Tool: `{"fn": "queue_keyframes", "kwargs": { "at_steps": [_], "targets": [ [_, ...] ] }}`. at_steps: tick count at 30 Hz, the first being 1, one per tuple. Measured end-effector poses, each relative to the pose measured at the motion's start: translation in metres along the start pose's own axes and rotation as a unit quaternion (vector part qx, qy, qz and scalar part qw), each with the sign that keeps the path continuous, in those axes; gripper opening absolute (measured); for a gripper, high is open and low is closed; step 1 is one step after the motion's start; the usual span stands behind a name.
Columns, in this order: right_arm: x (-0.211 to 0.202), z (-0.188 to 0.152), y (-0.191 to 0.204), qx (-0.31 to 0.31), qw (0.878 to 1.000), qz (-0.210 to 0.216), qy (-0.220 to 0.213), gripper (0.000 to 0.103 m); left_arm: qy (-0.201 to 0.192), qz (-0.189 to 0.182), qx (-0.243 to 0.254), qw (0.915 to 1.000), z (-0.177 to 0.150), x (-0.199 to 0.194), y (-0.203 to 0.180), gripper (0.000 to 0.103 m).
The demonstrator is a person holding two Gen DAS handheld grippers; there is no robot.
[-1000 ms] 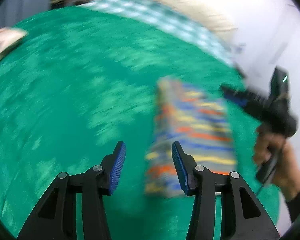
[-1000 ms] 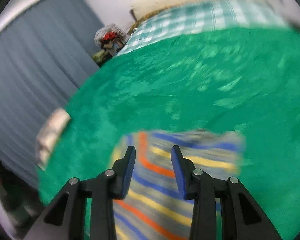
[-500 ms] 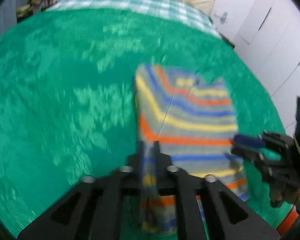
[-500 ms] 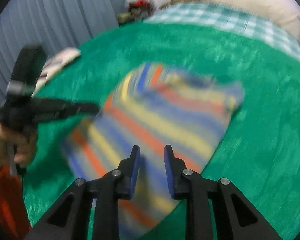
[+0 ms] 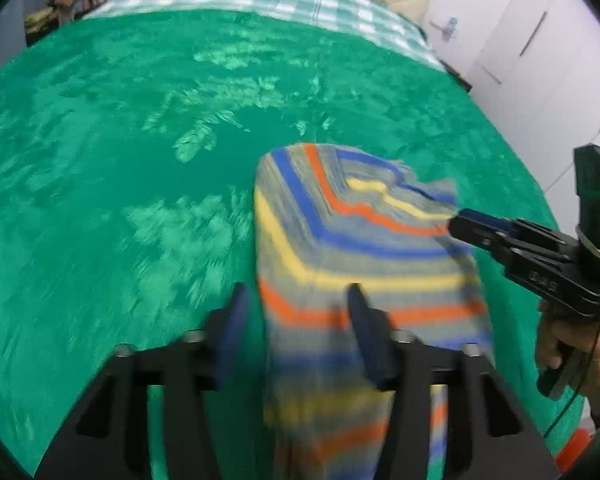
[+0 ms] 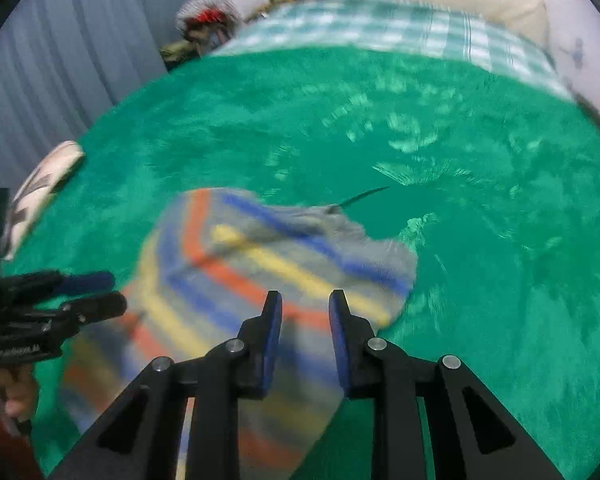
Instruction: Fold small clothes
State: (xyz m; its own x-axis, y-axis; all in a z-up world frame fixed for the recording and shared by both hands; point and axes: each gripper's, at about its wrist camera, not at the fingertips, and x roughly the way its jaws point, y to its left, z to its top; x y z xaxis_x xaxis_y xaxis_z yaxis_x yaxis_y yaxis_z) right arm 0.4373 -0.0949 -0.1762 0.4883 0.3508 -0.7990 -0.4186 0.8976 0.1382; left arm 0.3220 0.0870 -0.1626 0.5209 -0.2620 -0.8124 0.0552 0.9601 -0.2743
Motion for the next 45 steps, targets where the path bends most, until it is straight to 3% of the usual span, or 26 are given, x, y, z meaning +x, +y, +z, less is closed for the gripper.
{"fn": "queue_keyframes", "kwargs": {
  "at_steps": [3,6,7,9,11,13,18,30,32,34,40,42,44,45],
  "targets": [
    [-0.037,-0.037,0.031,-0.028,0.999,0.029,-0.013,0.026,0.013,0.020,0.005,0.9997,-0.032,-0.009,0.001,0.071],
    [-0.033,-0.086,0.057,-0.046,0.997,0.047,0.038,0.037,0.047,0.066,0.000,0.9967,-0.059,0.006,0.004,0.077],
    [-0.023,-0.105,0.063,-0.053,0.995,0.031,0.078,0.037,0.050,0.072,-0.010,0.9961,-0.066,0.004,0.006,0.077],
    [-0.034,-0.123,0.067,-0.050,0.996,0.010,0.072,0.038,0.037,0.088,-0.020,0.9953,-0.074,-0.015,0.004,0.086],
    [-0.056,-0.127,0.068,-0.031,0.998,0.015,0.056,0.050,0.012,0.112,-0.016,0.9935,-0.079,-0.034,-0.002,0.096],
    [-0.080,-0.132,0.072,-0.019,0.999,0.014,0.030,0.071,-0.014,0.128,-0.010,0.9917,-0.081,-0.053,-0.010,0.097],
    [-0.121,-0.141,0.085,-0.016,1.000,-0.006,-0.009,0.072,-0.036,0.132,0.000,0.9907,-0.084,-0.082,-0.030,0.097],
    [-0.166,-0.186,0.095,0.023,0.999,-0.019,-0.021,0.073,-0.064,0.143,0.035,0.9870,-0.090,-0.112,-0.054,0.097],
    [-0.167,-0.196,0.092,0.031,0.999,-0.039,-0.024,0.076,-0.063,0.141,0.038,0.9873,-0.097,-0.111,-0.056,0.098],
    [-0.166,-0.210,0.085,0.041,0.996,-0.068,-0.029,0.087,-0.062,0.132,0.041,0.9884,-0.112,-0.102,-0.055,0.099],
    [-0.146,-0.253,0.058,0.069,0.985,-0.155,-0.034,0.091,-0.035,0.135,0.035,0.9896,-0.160,-0.048,-0.030,0.099],
    [-0.132,-0.269,0.047,0.077,0.982,-0.169,-0.013,0.093,-0.013,0.136,0.028,0.9902,-0.183,-0.025,-0.017,0.100],
    [-0.124,-0.282,0.041,0.083,0.982,-0.166,-0.022,0.100,-0.060,0.136,0.042,0.9880,-0.195,-0.027,-0.019,0.102],
    [-0.125,-0.286,0.040,0.082,0.982,-0.167,-0.039,0.102,-0.060,0.144,0.048,0.9866,-0.196,-0.024,-0.021,0.102]
  ]
}}
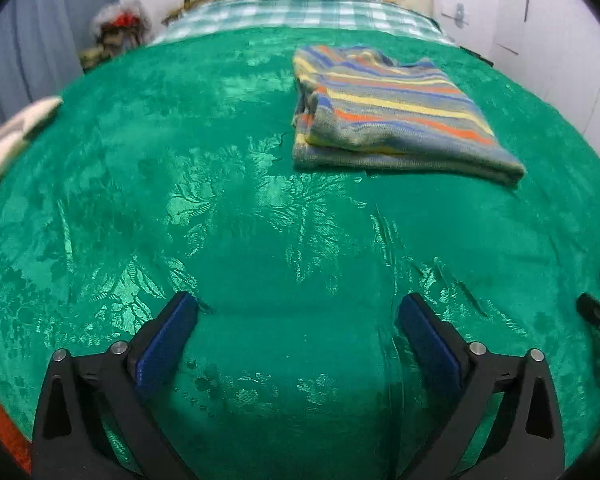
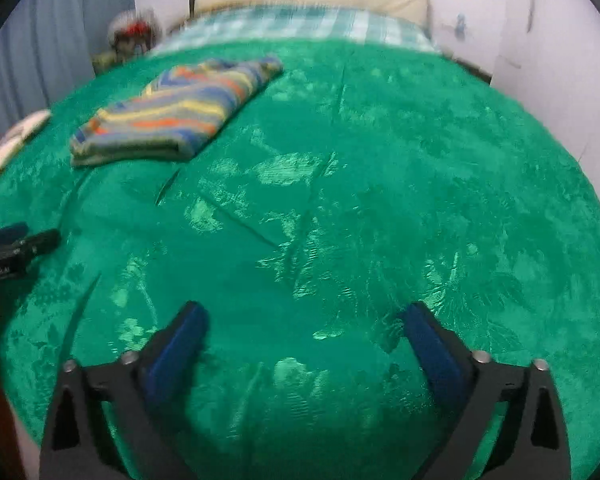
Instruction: Fold small clothes
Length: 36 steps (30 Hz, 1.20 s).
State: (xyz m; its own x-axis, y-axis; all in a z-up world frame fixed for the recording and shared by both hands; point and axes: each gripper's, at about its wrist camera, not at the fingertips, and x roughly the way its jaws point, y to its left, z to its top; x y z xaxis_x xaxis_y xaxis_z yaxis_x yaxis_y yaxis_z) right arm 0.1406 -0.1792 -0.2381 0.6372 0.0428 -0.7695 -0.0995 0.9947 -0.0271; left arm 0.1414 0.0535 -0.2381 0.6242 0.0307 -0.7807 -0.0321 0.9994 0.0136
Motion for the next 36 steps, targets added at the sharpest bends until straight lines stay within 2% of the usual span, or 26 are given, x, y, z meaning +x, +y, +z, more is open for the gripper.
{"fn": "queue_keyframes", "kwargs": {
  "at_steps": [11,36],
  "targets": [
    [0.002,-0.013,-0.006,0.006,1.000,0.011,-0.028,0.103,-0.010,-0.006,-0.001,0.9999,-0.004,0.002,-0.001,0.102],
    [0.004,-0.011,-0.004,0.002,1.000,0.007,-0.026,0.103,-0.010,0.004,0.005,0.9999,-0.003,-0.002,-0.004,0.102]
  ]
}}
